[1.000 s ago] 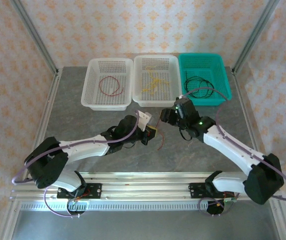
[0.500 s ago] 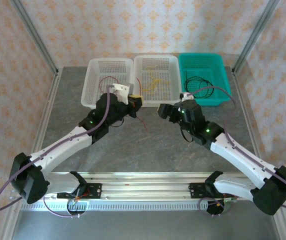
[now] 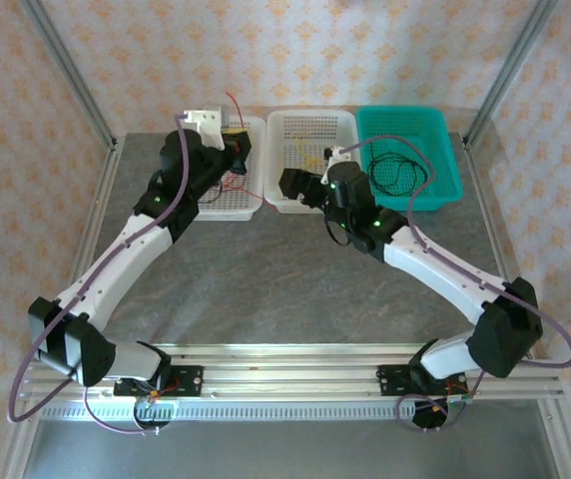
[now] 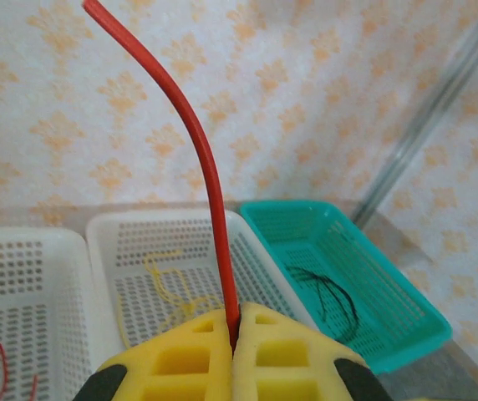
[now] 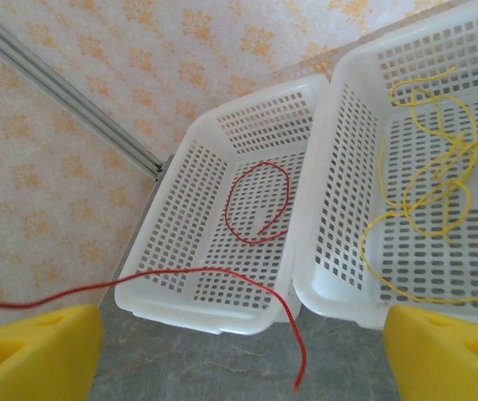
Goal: Untangle the cables
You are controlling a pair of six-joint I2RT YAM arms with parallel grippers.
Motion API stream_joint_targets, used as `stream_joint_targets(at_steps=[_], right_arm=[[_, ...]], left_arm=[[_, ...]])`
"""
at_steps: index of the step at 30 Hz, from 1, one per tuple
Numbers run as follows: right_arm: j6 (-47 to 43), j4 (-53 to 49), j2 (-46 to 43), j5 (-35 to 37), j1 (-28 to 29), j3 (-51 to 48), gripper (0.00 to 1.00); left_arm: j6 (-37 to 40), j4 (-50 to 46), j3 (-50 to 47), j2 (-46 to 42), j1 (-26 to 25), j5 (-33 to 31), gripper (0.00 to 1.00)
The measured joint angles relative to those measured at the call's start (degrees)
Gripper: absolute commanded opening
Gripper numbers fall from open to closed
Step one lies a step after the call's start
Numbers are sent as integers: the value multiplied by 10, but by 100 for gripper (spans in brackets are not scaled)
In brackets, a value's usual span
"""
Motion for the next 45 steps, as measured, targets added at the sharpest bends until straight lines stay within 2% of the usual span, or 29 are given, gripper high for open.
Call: stream_joint_targets(at_steps=[5, 14, 20, 28, 35, 39, 41, 45], right_arm=[[0, 10, 38, -8, 2, 34, 87], [-7, 38, 146, -27, 3, 127, 88], [-10, 34, 199, -30, 3, 177, 88], [-13, 30, 198, -25, 3, 162, 88], [-13, 28, 193, -25, 2, 116, 88], [-13, 28, 180, -23, 1, 97, 88], [-13, 29, 172, -23, -1, 90, 88], [-11, 28, 156, -19, -5, 79, 88]], left_arm=[[24, -14, 87, 72, 35, -3, 0], [53, -37, 207, 207, 60, -13, 0], [62, -60, 270, 279, 76, -42, 0], [72, -66, 280, 325, 80, -91, 0], [76, -66, 227, 344, 80, -137, 0], [75, -79, 198, 356, 80, -149, 32], [69, -80, 175, 356, 80, -141, 42], [58, -78, 124, 349, 80, -111, 54]])
